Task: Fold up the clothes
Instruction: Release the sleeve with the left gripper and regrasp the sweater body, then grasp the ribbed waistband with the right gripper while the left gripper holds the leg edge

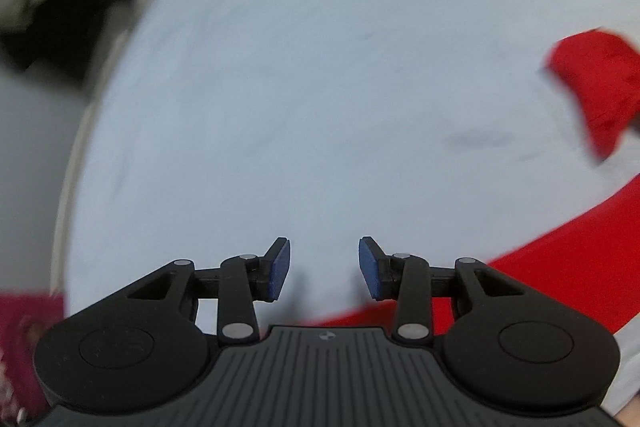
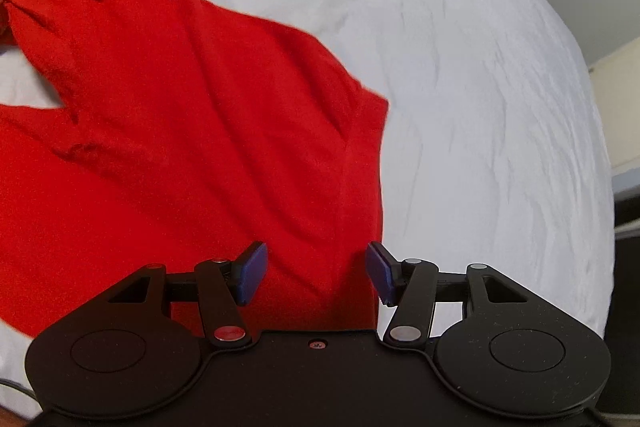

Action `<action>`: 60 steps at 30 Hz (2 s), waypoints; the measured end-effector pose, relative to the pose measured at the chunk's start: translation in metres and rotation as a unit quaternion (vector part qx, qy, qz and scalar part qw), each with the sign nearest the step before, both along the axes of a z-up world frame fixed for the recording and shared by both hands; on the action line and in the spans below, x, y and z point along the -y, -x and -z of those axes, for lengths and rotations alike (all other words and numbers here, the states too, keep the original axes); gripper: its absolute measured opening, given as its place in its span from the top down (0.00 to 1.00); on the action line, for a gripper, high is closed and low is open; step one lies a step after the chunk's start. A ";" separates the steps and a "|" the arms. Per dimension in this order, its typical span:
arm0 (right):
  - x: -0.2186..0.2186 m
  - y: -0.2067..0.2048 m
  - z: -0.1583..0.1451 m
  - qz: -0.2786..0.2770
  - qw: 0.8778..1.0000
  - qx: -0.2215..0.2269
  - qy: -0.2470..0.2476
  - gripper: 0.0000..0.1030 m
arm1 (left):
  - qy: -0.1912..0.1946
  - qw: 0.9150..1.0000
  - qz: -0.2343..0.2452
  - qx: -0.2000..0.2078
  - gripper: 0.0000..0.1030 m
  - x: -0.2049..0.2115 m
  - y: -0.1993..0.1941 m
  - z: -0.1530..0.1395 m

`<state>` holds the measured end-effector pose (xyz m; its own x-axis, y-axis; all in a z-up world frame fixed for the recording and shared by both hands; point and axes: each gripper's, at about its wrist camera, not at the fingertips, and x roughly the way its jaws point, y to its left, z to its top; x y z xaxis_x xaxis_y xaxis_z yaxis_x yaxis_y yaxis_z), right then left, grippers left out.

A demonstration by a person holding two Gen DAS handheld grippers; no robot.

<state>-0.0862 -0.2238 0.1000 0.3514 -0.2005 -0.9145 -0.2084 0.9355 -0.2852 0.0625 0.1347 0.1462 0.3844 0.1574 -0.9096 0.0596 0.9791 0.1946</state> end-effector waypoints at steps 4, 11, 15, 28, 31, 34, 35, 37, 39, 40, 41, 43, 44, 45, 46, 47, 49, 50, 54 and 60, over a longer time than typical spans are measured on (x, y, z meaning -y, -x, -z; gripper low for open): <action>0.008 -0.016 0.004 0.009 1.000 -0.004 -0.006 0.49 | 0.044 0.996 0.074 0.013 0.65 0.063 -0.041 0.010; 0.017 -0.032 0.018 -0.007 0.998 -0.042 -0.048 0.47 | 0.049 0.985 0.167 0.009 0.65 0.142 -0.096 0.047; 0.020 -0.037 0.031 -0.022 0.996 -0.065 -0.060 0.46 | 0.062 0.982 0.178 0.013 0.65 0.150 -0.120 0.063; 0.029 -0.047 0.042 -0.027 0.994 -0.078 -0.074 0.29 | 0.169 0.964 0.198 0.051 0.98 0.209 -0.142 0.073; 0.038 -0.046 0.045 0.001 0.993 -0.072 -0.094 0.23 | 0.192 0.946 0.256 0.050 0.98 0.239 -0.126 0.058; 0.043 -0.043 0.047 0.016 0.992 -0.064 -0.104 0.20 | 0.212 0.923 0.320 0.024 0.98 0.270 -0.104 0.051; 0.043 -0.042 0.047 0.017 0.992 -0.061 -0.105 0.20 | 0.217 0.917 0.334 0.015 0.98 0.277 -0.098 0.051; 0.042 -0.041 0.047 0.016 0.993 -0.058 -0.104 0.20 | 0.226 0.903 0.366 -0.016 0.98 0.294 -0.083 0.055; 0.041 -0.040 0.047 0.016 0.993 -0.055 -0.103 0.20 | 0.222 0.893 0.390 -0.041 0.98 0.309 -0.070 0.063; 0.040 -0.039 0.047 0.017 0.993 -0.054 -0.103 0.20 | 0.217 0.889 0.400 -0.052 0.97 0.314 -0.064 0.068; 0.040 -0.039 0.047 0.017 0.993 -0.053 -0.103 0.20 | 0.212 0.887 0.405 -0.059 0.97 0.316 -0.059 0.070; 0.039 -0.038 0.048 0.018 0.993 -0.049 -0.103 0.20 | 0.211 0.887 0.407 -0.060 0.95 0.311 -0.054 0.070; 0.038 -0.037 0.048 0.017 0.993 -0.048 -0.102 0.20 | 0.213 0.887 0.404 -0.058 0.93 0.307 -0.054 0.068; 0.038 -0.037 0.048 0.017 0.994 -0.047 -0.102 0.20 | 0.216 0.890 0.398 -0.055 0.87 0.304 -0.056 0.065; 0.037 -0.036 0.048 0.015 0.994 -0.045 -0.102 0.20 | 0.219 0.895 0.387 -0.047 0.82 0.298 -0.061 0.061; 0.037 -0.036 0.048 0.015 0.994 -0.045 -0.102 0.20 | 0.219 0.900 0.376 -0.038 0.80 0.293 -0.067 0.055; 0.037 -0.036 0.047 0.012 0.993 -0.045 -0.105 0.20 | 0.215 0.905 0.367 -0.024 0.78 0.289 -0.076 0.042; 0.037 -0.036 0.047 0.011 0.993 -0.047 -0.107 0.20 | 0.212 0.906 0.366 -0.017 0.78 0.288 -0.081 0.036; 0.037 -0.037 0.038 -0.003 0.993 -0.049 -0.109 0.20 | 0.166 0.920 0.355 0.016 0.66 0.288 -0.109 0.013; 0.042 -0.048 0.009 -0.022 0.994 -0.017 -0.104 0.20 | 0.083 0.951 0.298 0.022 0.66 0.305 -0.177 0.027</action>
